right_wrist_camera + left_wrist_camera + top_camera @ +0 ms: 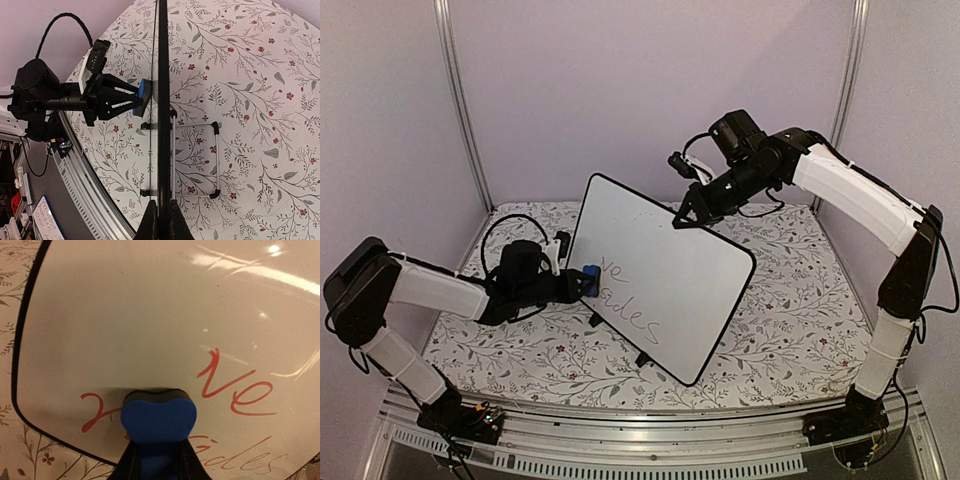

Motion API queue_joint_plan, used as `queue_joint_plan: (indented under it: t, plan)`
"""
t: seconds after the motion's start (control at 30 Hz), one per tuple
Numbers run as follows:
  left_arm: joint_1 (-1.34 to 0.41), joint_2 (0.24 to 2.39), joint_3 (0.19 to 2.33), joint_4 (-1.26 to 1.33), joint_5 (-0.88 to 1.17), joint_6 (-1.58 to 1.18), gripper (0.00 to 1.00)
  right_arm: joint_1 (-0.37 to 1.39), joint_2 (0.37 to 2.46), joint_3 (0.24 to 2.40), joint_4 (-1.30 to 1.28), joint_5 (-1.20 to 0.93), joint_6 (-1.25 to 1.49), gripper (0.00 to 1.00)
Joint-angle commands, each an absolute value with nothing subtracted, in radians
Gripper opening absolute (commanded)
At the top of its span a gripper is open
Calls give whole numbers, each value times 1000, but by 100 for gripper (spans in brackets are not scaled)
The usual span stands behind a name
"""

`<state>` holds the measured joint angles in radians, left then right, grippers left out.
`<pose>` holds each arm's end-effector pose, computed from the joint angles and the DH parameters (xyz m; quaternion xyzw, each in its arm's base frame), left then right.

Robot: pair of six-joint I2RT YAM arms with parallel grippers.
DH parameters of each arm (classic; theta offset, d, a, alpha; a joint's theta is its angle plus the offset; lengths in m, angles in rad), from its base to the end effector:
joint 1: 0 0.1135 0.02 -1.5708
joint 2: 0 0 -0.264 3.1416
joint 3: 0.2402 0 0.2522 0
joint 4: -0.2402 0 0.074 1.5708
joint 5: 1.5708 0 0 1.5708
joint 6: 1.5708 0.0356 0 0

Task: Erase the whiteboard
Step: Erase the whiteboard from the whiteboard stand.

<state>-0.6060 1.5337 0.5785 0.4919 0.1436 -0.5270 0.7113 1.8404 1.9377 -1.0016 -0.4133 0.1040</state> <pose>0.2423 -0.1741 0.1632 0.0712 0.8462 -0.3330 0.4098 0.2893 0.2682 0.3677 -0.3406 0.8625 0.3049 0.2171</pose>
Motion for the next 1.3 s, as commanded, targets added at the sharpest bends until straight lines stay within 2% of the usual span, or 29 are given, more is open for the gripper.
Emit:
queue_joint_plan:
  t: [0.0,0.6,1.27]
  plan:
    - [-632,1540,532,510,137,-554,0,752,1853,1922,-1058,-469,20,0]
    - [-614,1551,744,390,114,-454,0,753,1851,1922,-1061,-469,23,0]
    - [-634,1516,560,471,129,-528,0,753,1851,1922,-1060,-468,23,0]
